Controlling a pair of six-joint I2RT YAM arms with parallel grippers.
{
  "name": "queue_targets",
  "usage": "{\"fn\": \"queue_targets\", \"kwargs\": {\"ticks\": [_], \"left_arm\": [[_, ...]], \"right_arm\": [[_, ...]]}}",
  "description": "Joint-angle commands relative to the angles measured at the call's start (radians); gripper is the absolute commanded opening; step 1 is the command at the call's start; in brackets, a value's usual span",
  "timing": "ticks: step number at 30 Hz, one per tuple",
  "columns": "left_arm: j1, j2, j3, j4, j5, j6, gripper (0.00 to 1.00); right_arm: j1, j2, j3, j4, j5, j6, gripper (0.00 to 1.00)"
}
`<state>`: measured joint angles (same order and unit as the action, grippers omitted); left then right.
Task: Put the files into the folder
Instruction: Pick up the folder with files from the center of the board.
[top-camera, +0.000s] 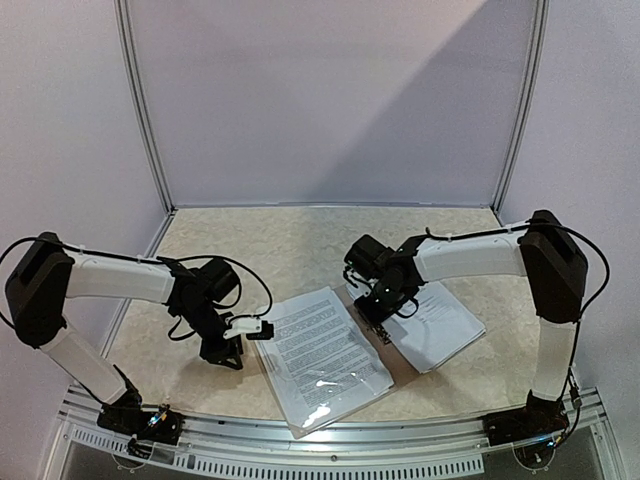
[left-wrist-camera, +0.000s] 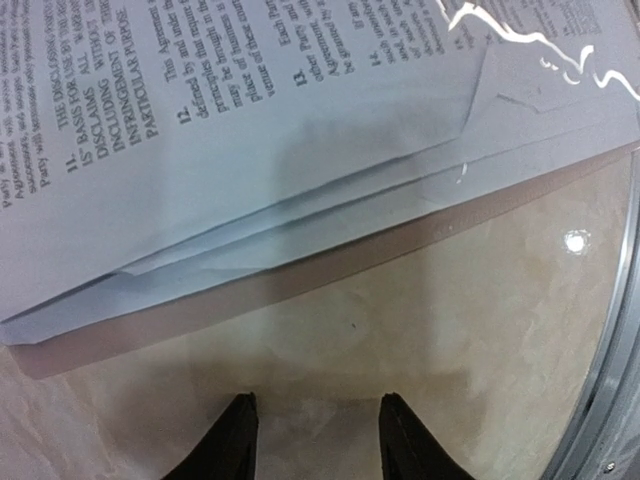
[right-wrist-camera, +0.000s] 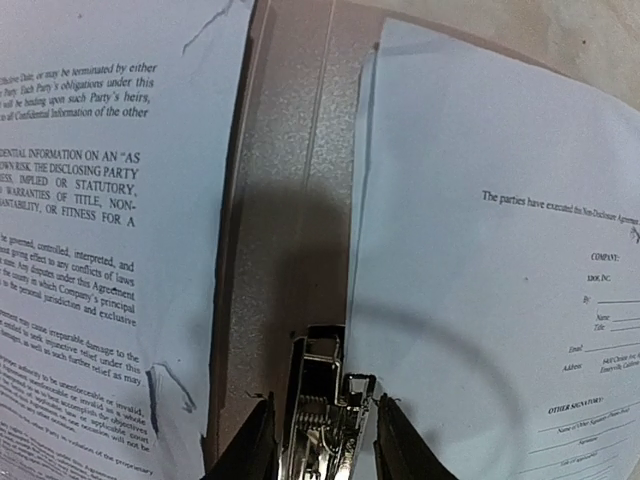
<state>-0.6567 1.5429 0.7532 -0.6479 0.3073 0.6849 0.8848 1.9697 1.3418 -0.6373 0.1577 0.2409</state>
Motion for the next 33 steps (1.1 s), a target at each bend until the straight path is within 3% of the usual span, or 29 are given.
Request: {"fn": "queue_targets", "kwargs": {"ticks": [1,6,10,14,22,33], "left_arm": [[-0.021,0.019,-0.038,0.009,-0.008,-0.016,0.44],[-0.023,0.019,-0.029,0.008,-0.023,-0.015,0.44],[-0.023,0.024,-0.022,0.008,-0.031,-0.015,0.44],[-0.023,0.021,-0.019,0.010,-0.036,-0.021,0.44],[0.011,-0.041,0.036,0.006,-0.030,-0.033,0.46],[0.244,-0.063,0.165,0.002,0.161,-0.106,0.54]], "right_arm": [[0.010,0.065,0.003,-0.038,0.004,-0.010,0.34],[0.011,0.091,0.007,-0.042,0.001,-0.017,0.26],[0.010,0.107,0.024,-0.037,0.005,-0.049,0.10],[0.011,0.124,0.054,-0.068,0.016,-0.049,0.01],[-0.010,0.068,0.100,-0.052,-0.034,-0.009,0.00],[-0.107,-0.086,-0.050,0.119,-0.146,0.078,0.00]]}}
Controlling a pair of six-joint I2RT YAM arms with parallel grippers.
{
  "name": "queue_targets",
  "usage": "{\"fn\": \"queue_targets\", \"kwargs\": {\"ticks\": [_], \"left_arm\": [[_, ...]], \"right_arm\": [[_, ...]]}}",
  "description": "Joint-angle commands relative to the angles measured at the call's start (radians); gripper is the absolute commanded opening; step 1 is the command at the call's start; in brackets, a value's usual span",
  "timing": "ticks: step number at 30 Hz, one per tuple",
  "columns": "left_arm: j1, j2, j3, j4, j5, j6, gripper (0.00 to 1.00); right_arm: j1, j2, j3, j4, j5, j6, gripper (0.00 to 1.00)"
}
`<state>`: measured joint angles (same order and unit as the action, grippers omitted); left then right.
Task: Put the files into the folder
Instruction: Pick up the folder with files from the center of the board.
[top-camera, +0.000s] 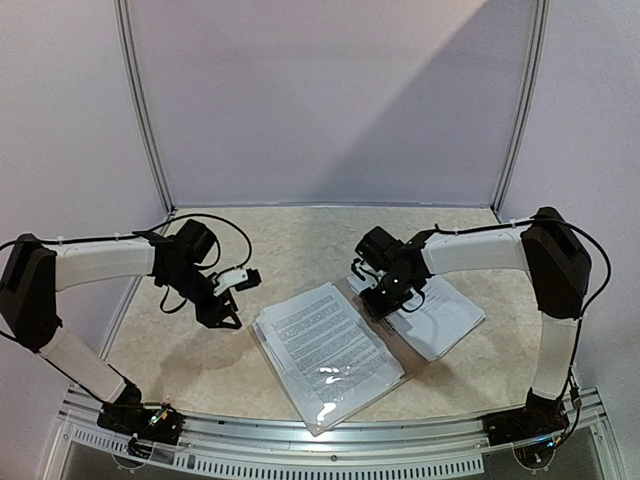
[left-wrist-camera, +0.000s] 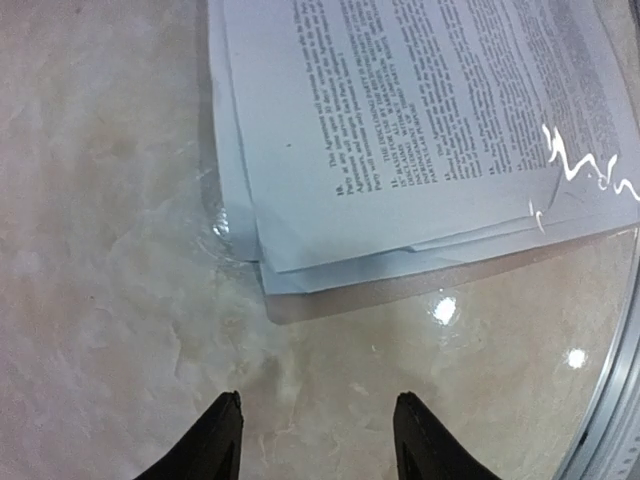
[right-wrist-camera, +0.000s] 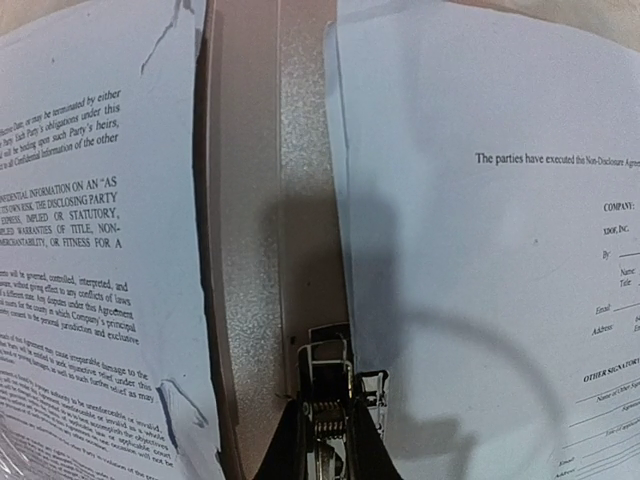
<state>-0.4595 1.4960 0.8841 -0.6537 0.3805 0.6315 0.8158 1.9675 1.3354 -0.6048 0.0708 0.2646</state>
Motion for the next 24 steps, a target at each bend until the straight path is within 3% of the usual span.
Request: {"fn": "queue_targets", "kwargs": {"ticks": [1,5,10,12,18,21,24], "left_arm": [[0.056,-0.013,0.040,0.014,0.103,-0.064,0.55],[0.093,0.010,0.075,0.043,0.166,-0.121,0.59],[0.144,0.051,0.134,0.053,0.377,-0.209,0.68],[0.153,0.064,0.115,0.119,0.435,-0.268,0.76],[0.154,0.170,-0.031,0.351,0.568,-0.434,0.83],[0.144,0.267,-0.029,0.395,0.645,-0.480,0.98],[0.118,0.358,-0.012,0.432,0.695,-0.511,1.00]], "right_arm": [[-0.045,-0.089,-0.053,0.101,-0.059,0.059,0.00],[-0.074,-0.106,-0.072,0.124,-0.059,0.072,0.00],[-0.117,-0.145,-0.110,0.173,-0.102,0.103,0.00],[-0.136,-0.177,-0.143,0.208,-0.117,0.122,0.00],[-0.174,-0.240,-0.255,0.344,-0.142,0.211,0.00],[-0.175,-0.223,-0.272,0.380,-0.155,0.242,0.00],[-0.176,-0.199,-0.272,0.390,-0.150,0.253,0.00]]}}
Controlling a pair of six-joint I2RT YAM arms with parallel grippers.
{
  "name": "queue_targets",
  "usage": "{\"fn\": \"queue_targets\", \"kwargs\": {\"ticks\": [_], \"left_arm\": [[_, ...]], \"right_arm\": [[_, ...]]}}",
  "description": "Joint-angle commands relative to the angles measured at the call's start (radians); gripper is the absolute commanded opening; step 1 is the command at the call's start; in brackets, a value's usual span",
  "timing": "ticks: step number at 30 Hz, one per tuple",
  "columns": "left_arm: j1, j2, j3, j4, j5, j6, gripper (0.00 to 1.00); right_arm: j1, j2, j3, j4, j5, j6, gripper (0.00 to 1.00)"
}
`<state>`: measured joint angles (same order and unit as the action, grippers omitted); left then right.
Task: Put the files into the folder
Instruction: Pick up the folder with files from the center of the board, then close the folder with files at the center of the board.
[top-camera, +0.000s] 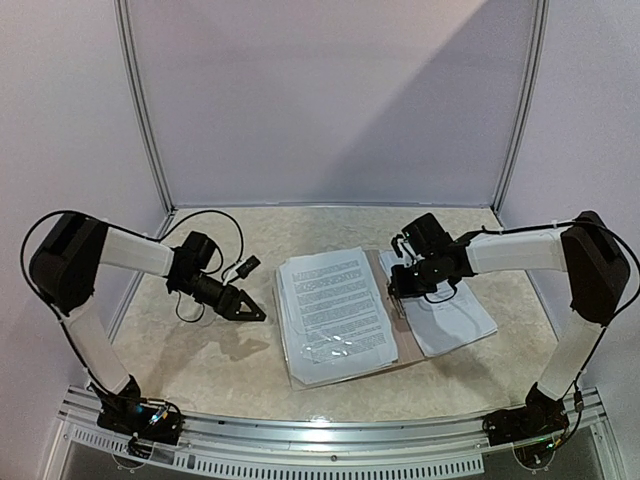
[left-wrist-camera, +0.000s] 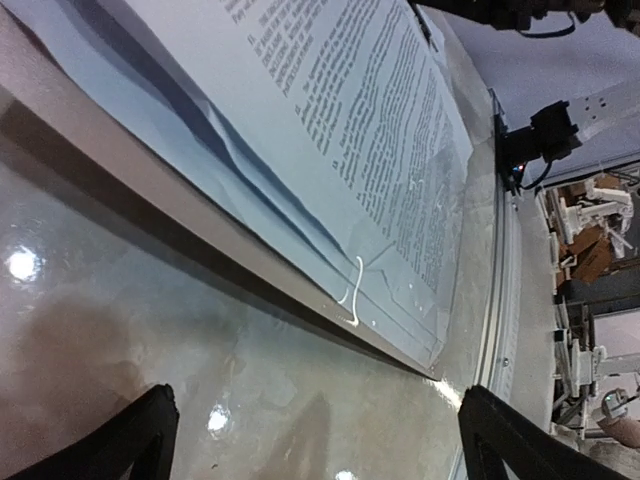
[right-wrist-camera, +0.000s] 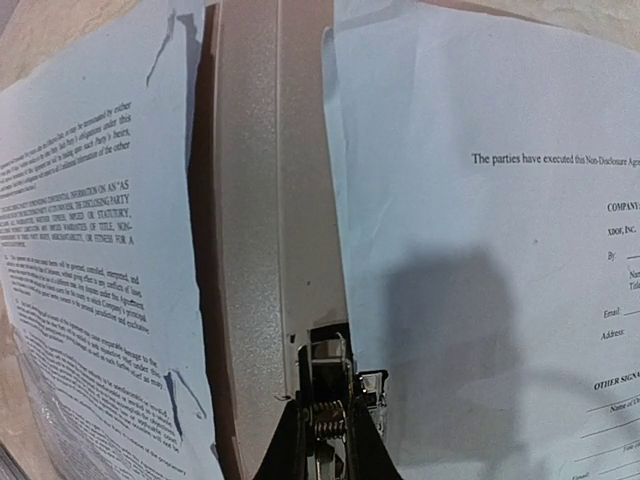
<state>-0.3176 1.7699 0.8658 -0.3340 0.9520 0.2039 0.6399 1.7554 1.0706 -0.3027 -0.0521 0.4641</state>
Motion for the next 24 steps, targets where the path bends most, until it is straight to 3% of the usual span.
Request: {"fn": "queue_targets", "kwargs": {"ticks": [1,5,10,14,19,24], "left_arm": [[-0.038,0.102,0.004,0.137,0.121,-0.093,1.00],[-0.094,0.149,-0.035,0.274,0.109,-0.170,0.99],[-0.116,0.252,0.012,0.277,0.127,-0.190,0.96],[-0.126,0.237,0.043,0.269,0.168,-0.166,0.91],[-0.165,0.184,0.086,0.237,0.149,-0.144,0.88],[-0.152,0.220,0.153,0.107,0.118,-0.050,0.86]], "right_arm": [[-0.002,0.019,-0.012,0.094,-0.022,0.056,0.00],[-0.003,0.021,-0.037,0.125,-0.019,0.080,0.00],[-0.004,0.037,-0.042,0.132,-0.024,0.091,0.00],[-0.004,0.049,-0.048,0.138,-0.046,0.100,0.01],[-0.005,0.107,0.020,0.040,-0.056,0.075,0.30],[-0.031,0.135,0.140,-0.135,0.021,-0.010,0.37]]}}
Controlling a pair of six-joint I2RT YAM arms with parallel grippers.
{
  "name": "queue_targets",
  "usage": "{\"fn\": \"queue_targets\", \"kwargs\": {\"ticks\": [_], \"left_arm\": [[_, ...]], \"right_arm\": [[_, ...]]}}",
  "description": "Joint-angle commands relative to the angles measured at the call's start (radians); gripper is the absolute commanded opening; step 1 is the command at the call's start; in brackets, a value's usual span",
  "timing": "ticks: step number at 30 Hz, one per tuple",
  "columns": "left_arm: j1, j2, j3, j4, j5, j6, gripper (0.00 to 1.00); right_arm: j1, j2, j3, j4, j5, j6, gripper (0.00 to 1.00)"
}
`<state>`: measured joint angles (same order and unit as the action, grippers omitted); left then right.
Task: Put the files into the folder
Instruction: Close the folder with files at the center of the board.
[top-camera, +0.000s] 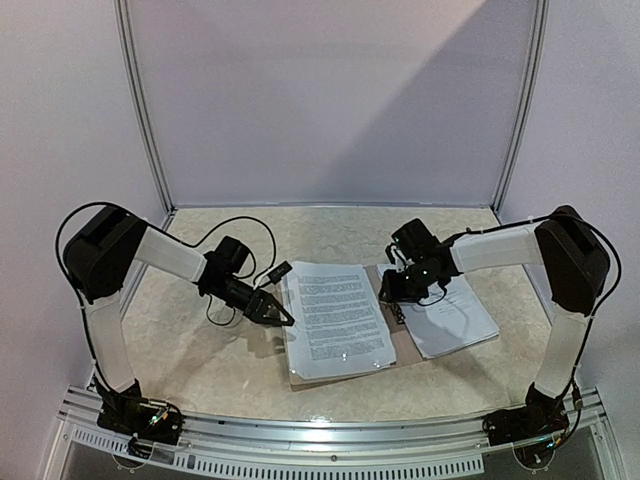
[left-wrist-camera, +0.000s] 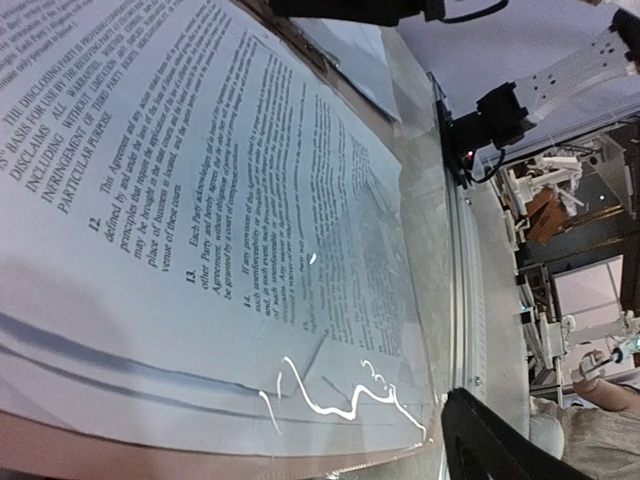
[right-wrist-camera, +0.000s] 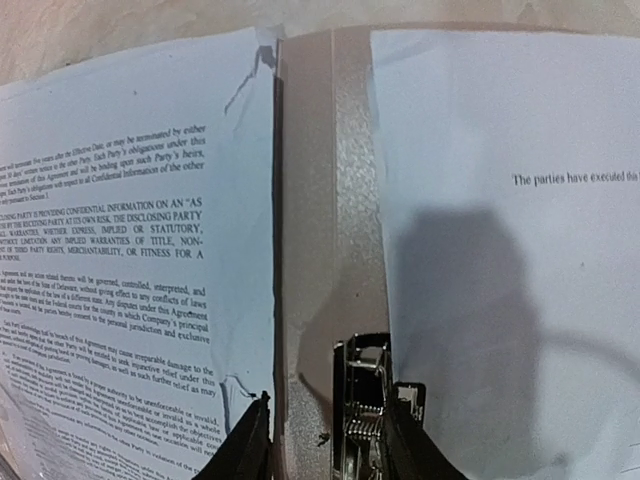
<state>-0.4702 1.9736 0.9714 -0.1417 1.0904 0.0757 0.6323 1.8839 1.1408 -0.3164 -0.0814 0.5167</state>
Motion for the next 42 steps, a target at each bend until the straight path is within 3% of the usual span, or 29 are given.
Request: {"fn": "queue_targets", "kwargs": {"ticks": [1,7,10,16,20,28,35,42], "left_arm": [[0.000,0.018,0.053,-0.095,-0.009,0.080,0.85],[-0.002,-0.003,0.114,-0.155,0.001,0.108,0.85],[-0.010,-0.015,0.137,-0.203,0.009,0.128,0.85],[-0.049,-0.028,0.206,-0.302,0.011,0.186,0.86],[-0.052,-0.023,0.301,-0.391,0.014,0.241,0.88],[-0.101,0.009,0.548,-0.597,0.028,0.359,0.96],[-0.168,0.003,0.707,-0.590,-0.015,0.332,1.00],[-0.203,0.078,0.815,-0.585,-0.051,0.315,1.00]], "right_arm": [[-0.036,-0.011,0.083,-0.136,0.052,-0.073,0.38],[-0.194,-0.110,0.119,-0.268,0.211,-0.165,0.39],[-0.312,-0.089,0.096,-0.374,0.383,-0.217,0.27],[-0.470,0.022,0.035,-0.374,0.455,-0.287,0.07],[-0.475,0.117,0.036,-0.427,0.376,-0.310,0.03],[-0.464,0.026,-0.080,-0.356,0.098,-0.280,0.02],[-0.423,-0.047,-0.180,-0.277,-0.087,-0.230,0.02],[-0.285,-0.067,-0.255,-0.154,-0.180,-0.138,0.01]]}}
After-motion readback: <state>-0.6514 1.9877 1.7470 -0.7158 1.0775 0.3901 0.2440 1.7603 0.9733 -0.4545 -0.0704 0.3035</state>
